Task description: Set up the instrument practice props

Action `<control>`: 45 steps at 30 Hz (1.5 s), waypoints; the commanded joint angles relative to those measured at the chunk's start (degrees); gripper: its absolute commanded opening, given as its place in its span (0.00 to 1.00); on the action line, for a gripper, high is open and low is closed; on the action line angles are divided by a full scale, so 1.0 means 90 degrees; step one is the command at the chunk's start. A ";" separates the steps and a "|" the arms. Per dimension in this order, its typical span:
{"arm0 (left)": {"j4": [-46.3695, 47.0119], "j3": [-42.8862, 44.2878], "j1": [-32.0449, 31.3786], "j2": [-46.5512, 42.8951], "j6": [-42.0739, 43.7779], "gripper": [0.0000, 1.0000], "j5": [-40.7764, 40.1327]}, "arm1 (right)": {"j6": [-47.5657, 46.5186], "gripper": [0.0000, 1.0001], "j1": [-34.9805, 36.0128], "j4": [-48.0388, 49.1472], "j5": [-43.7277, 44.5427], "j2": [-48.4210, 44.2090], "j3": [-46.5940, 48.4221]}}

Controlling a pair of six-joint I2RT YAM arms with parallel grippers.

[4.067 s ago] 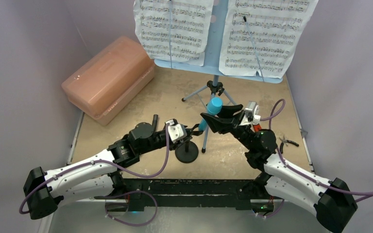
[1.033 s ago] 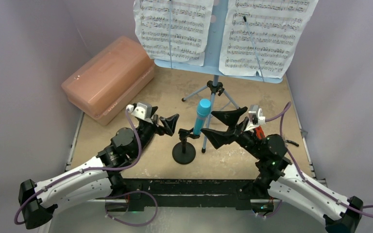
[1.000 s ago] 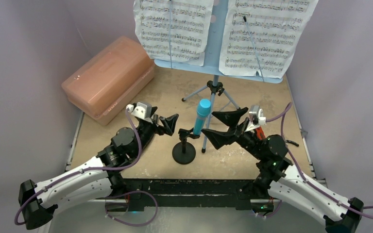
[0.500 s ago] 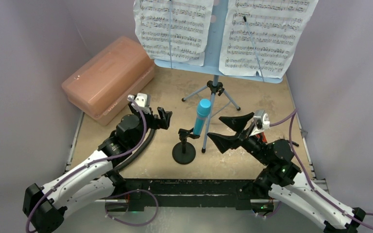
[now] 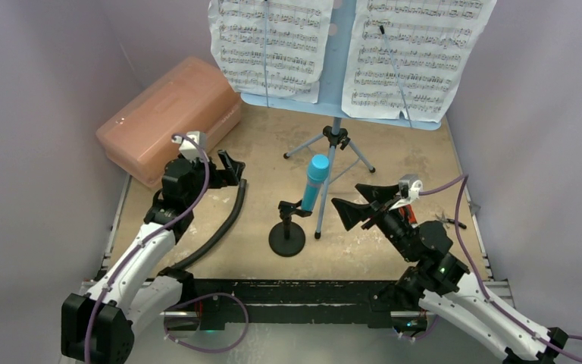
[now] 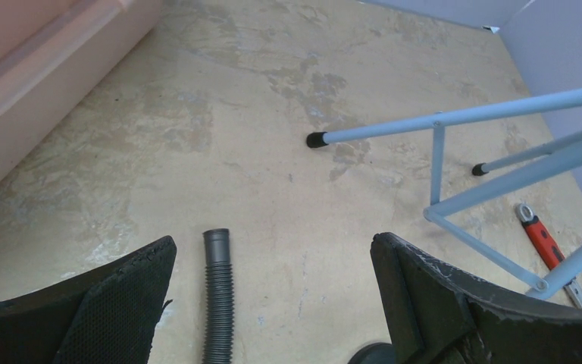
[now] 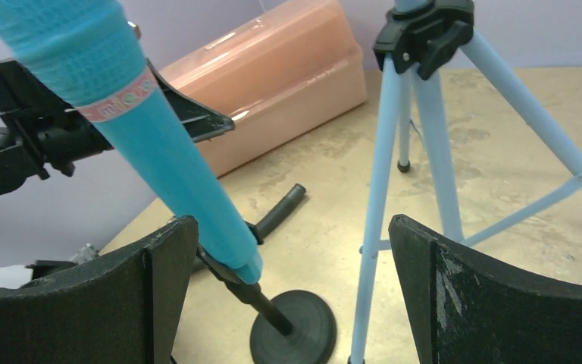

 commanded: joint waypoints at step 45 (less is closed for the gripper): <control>0.6824 -0.3236 0.0818 0.1899 0.2373 0.99 -0.2609 | -0.2394 0.98 -0.4505 0.6513 0.0272 0.5385 -0.1572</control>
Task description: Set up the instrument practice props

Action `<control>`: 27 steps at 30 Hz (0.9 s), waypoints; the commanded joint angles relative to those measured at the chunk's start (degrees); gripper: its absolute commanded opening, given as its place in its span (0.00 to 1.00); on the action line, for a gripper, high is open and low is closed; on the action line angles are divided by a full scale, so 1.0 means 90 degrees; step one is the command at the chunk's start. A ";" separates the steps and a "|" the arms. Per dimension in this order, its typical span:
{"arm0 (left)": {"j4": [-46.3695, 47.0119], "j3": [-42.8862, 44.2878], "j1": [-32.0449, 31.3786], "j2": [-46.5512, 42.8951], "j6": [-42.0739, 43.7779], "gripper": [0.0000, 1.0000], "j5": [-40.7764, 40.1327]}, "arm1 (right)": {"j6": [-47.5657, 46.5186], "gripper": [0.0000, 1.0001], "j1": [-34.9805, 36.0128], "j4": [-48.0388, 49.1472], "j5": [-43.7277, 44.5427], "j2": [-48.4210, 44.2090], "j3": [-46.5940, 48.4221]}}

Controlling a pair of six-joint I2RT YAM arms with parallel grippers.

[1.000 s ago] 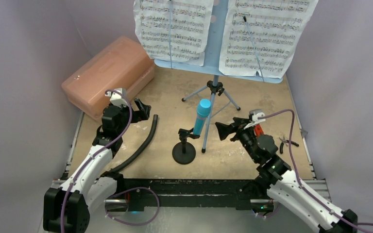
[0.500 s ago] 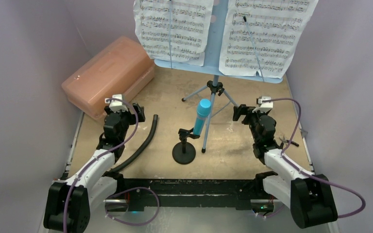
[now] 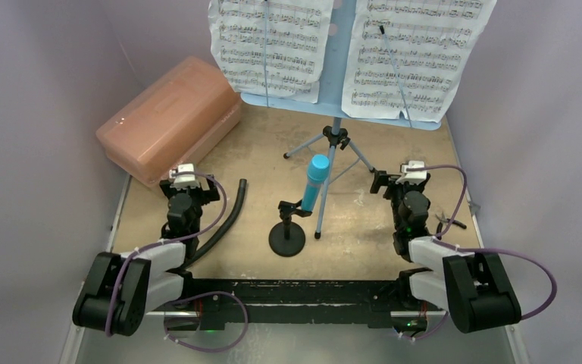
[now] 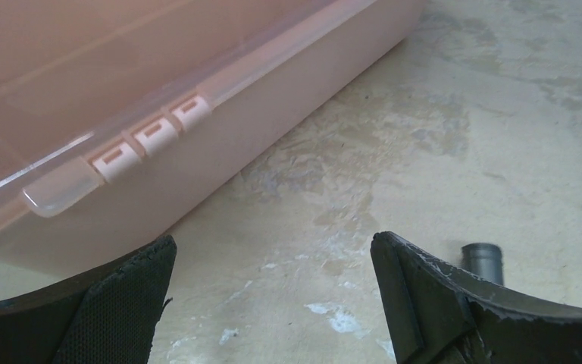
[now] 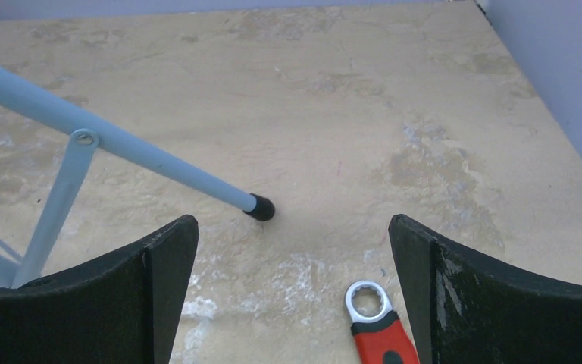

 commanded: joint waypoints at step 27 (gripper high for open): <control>0.2592 0.0983 0.0574 0.3412 0.0425 0.99 0.0268 | -0.0346 0.98 -0.0787 0.2706 -0.1018 0.2635 0.0760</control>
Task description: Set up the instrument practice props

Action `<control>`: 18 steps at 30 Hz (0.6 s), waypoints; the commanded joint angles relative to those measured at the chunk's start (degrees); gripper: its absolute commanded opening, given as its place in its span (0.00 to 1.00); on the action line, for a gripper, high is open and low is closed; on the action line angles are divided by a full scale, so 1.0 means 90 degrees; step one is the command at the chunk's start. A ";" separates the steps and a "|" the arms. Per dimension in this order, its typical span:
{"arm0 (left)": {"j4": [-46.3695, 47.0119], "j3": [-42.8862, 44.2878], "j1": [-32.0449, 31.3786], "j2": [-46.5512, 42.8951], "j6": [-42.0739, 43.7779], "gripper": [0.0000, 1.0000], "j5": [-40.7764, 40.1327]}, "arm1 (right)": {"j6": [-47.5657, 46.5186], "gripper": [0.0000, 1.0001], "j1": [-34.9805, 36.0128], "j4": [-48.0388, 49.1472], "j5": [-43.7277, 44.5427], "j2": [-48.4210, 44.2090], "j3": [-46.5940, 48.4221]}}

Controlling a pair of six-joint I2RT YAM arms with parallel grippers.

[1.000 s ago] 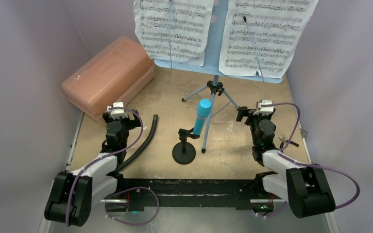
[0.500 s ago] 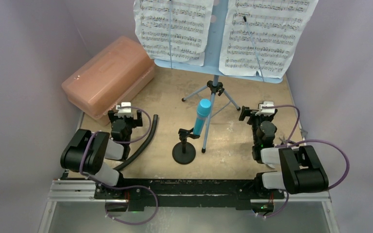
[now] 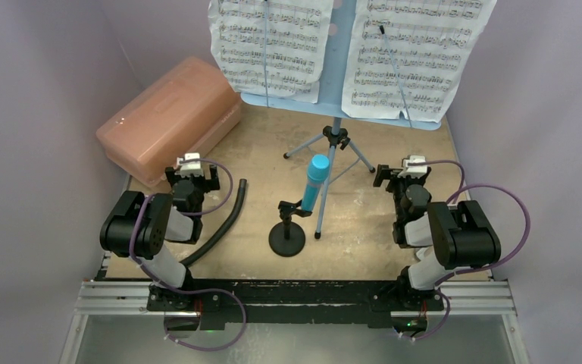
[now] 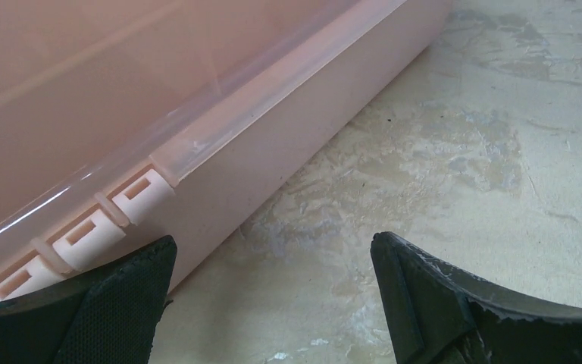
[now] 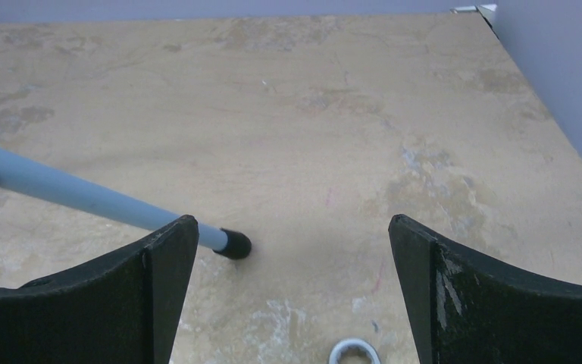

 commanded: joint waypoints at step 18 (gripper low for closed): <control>-0.0076 0.0194 0.0034 0.0038 -0.0228 1.00 -0.0293 | -0.0233 0.98 -0.0032 0.0138 -0.0166 0.0002 0.0479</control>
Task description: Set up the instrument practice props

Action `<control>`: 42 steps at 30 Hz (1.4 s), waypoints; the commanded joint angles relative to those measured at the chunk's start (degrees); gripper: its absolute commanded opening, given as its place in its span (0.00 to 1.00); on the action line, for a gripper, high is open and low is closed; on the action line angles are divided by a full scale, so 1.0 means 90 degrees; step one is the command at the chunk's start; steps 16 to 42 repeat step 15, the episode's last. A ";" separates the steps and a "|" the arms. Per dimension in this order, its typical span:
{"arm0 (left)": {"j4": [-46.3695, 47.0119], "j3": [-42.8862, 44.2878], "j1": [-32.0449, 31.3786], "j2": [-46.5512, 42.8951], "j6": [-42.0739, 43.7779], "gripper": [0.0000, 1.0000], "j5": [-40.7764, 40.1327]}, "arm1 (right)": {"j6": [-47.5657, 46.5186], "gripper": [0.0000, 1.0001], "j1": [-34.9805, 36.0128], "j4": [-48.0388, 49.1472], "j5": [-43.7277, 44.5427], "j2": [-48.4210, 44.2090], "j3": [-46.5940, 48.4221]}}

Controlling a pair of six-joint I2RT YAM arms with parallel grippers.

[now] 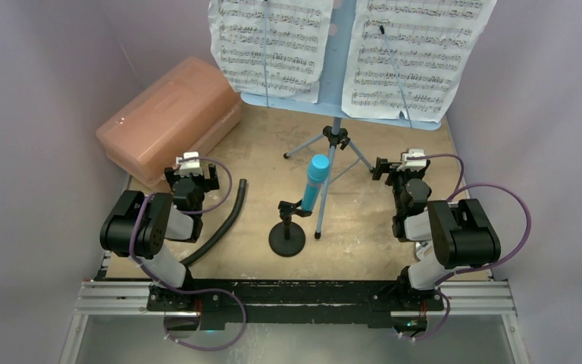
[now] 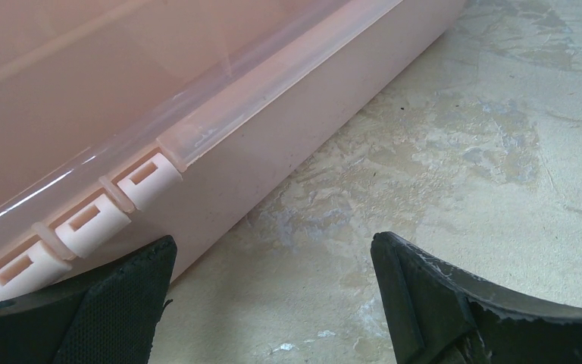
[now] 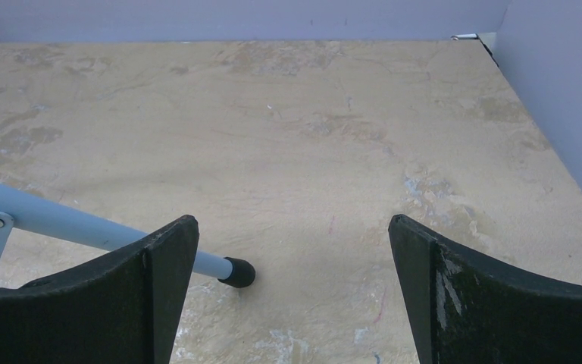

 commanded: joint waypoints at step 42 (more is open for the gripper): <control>0.0101 0.0141 0.0034 0.0019 -0.0103 1.00 -0.0036 | -0.0137 0.98 -0.0029 0.0238 -0.0052 -0.0020 0.0103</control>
